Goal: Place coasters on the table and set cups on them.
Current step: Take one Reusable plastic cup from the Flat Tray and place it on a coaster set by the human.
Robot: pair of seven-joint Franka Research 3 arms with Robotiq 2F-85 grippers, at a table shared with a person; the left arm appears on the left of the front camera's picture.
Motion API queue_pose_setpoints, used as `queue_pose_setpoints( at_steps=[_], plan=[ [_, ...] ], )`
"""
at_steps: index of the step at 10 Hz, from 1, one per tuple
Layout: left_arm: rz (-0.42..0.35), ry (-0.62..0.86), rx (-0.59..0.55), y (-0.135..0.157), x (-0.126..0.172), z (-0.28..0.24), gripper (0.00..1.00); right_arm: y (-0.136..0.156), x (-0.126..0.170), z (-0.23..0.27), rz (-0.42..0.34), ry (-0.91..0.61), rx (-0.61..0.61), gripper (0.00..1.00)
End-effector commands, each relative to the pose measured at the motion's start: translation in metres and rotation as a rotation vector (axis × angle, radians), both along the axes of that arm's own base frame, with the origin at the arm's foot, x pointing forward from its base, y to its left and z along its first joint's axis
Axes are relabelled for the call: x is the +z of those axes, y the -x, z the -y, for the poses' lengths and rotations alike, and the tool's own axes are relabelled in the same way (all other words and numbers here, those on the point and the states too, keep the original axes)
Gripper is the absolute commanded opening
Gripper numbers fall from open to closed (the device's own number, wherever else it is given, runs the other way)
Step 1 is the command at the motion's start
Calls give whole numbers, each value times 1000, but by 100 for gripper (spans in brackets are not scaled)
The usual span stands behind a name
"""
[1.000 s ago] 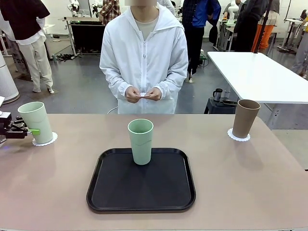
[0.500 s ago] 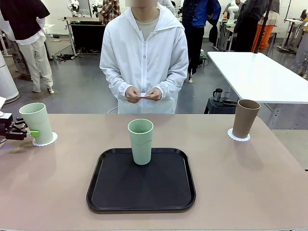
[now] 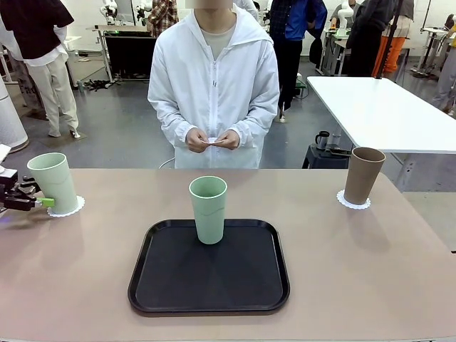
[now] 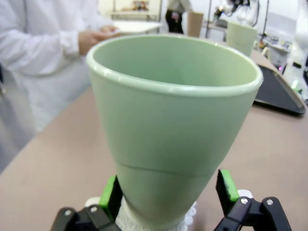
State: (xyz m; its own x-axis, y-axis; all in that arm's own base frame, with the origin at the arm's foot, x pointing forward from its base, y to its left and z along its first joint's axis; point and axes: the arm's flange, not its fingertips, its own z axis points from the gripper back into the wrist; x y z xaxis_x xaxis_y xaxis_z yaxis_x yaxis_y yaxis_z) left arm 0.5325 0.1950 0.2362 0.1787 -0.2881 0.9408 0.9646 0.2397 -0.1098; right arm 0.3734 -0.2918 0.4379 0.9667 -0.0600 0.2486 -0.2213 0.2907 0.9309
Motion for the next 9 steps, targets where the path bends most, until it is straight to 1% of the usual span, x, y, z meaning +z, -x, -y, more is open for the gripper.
queue_pose_setpoints(
  at_steps=[1,4,5,6,8,9],
  plan=[
    [-52,-75,-9,1,3,-2,100,0,0,-1,1,5,-2,100],
    [-82,-191,-10,8,14,-12,100,0,0,-1,1,5,-2,100],
    [-85,-212,4,13,26,-19,100,0,0,-1,1,5,-2,100],
    [-88,-226,28,22,44,-24,100,0,0,-1,1,5,-2,100],
    [-177,-338,119,46,97,-29,100,0,0,-1,1,5,-2,100],
    [-292,-418,185,56,125,-27,100,0,0,-1,1,5,-2,100]
  ],
)
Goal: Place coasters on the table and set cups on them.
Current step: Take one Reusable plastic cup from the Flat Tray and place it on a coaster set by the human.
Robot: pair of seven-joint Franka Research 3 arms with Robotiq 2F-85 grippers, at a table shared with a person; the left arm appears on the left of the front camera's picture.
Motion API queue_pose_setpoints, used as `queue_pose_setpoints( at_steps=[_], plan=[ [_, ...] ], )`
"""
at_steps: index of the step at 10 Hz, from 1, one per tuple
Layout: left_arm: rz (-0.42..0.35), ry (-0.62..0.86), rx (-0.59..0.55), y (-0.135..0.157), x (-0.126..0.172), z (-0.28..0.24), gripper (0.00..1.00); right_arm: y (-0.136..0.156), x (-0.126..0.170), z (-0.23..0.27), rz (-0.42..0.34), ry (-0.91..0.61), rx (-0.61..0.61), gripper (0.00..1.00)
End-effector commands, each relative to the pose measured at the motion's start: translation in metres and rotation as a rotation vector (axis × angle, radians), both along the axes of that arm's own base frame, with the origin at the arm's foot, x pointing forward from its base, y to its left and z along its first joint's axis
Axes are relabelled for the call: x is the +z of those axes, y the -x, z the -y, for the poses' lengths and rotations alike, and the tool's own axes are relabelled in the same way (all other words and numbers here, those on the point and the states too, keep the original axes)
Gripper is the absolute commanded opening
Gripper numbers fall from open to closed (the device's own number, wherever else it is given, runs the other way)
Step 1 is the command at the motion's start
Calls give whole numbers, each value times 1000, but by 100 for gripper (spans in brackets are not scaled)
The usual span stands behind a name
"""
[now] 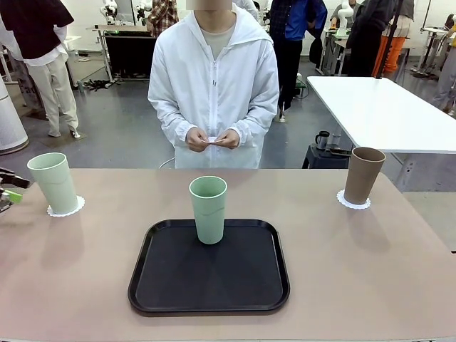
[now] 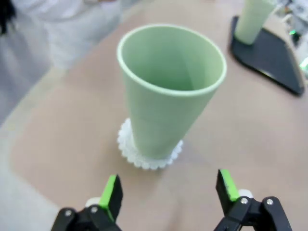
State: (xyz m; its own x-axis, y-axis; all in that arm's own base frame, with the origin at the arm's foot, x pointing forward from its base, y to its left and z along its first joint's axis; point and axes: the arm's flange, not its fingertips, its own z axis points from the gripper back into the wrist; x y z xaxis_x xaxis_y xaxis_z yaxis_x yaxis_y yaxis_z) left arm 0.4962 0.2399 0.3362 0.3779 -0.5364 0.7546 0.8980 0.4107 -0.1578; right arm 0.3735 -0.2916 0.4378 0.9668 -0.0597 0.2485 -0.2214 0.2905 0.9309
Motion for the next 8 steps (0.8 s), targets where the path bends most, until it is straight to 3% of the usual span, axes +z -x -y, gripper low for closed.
queue_pose_setpoints(
  at_steps=[1,3,5,7,8],
  plan=[
    [-214,-159,133,30,57,23,100,0,1,-1,1,5,-2,100],
    [-323,-249,105,53,104,39,100,0,1,-1,1,5,-2,100],
    [-390,-369,81,74,133,68,100,0,1,-1,1,5,-2,100],
    [-443,-516,113,87,142,104,100,0,1,-1,1,5,-2,100],
    [-428,-562,168,91,145,123,100,0,1,-1,1,5,-2,100]
  ],
)
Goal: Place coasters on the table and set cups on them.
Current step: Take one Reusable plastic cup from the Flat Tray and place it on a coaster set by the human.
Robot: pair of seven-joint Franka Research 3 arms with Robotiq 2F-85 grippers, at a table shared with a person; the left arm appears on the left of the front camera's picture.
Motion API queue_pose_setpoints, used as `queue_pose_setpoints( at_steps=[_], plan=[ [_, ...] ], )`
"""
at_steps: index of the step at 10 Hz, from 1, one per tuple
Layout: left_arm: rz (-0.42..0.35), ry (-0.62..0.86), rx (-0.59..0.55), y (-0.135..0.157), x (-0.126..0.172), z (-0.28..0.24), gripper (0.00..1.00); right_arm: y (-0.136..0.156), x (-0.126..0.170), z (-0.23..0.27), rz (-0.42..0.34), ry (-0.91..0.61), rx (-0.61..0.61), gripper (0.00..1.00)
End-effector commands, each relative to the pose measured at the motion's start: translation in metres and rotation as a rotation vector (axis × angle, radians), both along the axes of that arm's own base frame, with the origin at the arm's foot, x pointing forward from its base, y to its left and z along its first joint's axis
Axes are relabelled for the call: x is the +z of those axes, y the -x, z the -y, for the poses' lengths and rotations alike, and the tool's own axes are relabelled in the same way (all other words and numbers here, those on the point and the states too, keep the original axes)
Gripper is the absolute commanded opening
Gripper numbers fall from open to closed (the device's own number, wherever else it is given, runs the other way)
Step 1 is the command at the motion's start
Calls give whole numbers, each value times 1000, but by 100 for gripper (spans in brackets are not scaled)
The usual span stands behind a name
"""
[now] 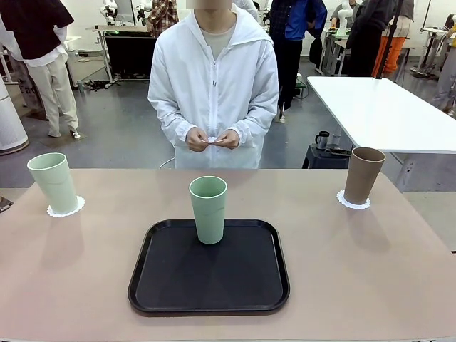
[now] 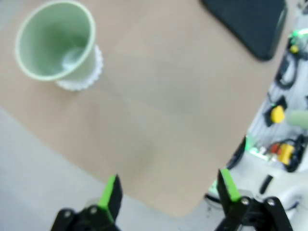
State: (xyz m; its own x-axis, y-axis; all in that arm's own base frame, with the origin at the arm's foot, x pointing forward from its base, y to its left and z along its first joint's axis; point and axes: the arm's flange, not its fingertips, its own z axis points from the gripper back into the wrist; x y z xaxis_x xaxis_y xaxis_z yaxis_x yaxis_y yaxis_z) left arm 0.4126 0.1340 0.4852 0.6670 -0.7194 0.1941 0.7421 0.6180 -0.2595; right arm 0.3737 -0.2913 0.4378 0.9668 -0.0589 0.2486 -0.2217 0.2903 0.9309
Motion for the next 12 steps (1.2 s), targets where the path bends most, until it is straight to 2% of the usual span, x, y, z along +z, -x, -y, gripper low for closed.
queue_pose_setpoints(
  at_steps=[1,3,5,6,12],
  plan=[
    [43,-115,82,9,-3,31,100,0,1,-1,1,5,-3,100],
    [109,-234,190,4,-10,59,100,0,1,-1,1,5,-3,100],
    [139,-270,243,-3,-14,69,100,0,1,-1,1,5,-3,100],
    [123,-181,163,-4,-1,57,100,0,1,-1,1,5,-3,100],
    [123,-181,163,-4,-1,57,100,0,1,-1,1,5,-3,100]
  ],
)
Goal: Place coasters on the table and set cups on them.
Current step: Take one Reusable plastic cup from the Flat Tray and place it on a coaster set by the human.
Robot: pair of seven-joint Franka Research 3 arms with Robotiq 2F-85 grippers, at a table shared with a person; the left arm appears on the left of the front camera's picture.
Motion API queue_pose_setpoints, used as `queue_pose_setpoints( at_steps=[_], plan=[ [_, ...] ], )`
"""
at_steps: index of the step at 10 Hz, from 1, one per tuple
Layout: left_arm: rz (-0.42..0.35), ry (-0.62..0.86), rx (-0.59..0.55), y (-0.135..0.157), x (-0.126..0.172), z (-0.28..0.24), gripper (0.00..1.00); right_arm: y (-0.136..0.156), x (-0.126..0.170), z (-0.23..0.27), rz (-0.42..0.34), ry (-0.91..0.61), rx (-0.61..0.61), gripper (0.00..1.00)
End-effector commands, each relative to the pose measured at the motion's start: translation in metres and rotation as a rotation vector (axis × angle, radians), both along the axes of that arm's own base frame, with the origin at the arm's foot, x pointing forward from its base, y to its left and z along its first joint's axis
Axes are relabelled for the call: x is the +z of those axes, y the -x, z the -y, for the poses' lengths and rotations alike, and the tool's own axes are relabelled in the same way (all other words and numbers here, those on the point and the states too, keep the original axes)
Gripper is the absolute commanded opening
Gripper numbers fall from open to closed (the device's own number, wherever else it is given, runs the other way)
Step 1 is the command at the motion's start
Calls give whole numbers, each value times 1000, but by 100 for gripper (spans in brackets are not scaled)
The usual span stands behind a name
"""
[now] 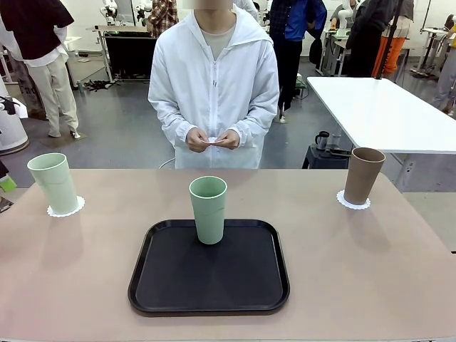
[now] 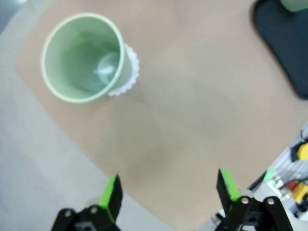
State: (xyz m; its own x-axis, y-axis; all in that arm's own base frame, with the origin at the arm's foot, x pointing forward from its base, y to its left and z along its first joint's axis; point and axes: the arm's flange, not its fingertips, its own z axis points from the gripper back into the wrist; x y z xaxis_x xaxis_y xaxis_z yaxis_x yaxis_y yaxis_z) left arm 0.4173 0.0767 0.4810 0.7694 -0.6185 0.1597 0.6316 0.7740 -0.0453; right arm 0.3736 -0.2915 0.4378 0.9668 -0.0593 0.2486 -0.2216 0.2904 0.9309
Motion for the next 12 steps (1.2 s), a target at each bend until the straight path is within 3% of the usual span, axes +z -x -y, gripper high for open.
queue_pose_setpoints(
  at_steps=[1,2,3,5,8,10,12],
  plan=[
    [-2,2,-22,1,3,0,100,0,1,-1,1,5,-3,100],
    [0,0,0,0,0,0,100,0,1,-1,1,5,-3,100],
    [-8,227,132,18,23,-10,100,0,1,-1,1,5,-3,100],
    [-85,528,210,51,25,-40,100,0,1,-1,1,5,-3,100],
    [-124,731,268,76,18,-92,100,0,1,-1,1,5,-3,100],
    [-188,974,198,86,-2,-135,100,0,1,-1,1,5,-3,100],
    [-194,1150,122,89,-24,-170,100,0,1,-1,1,5,-3,100]
  ],
)
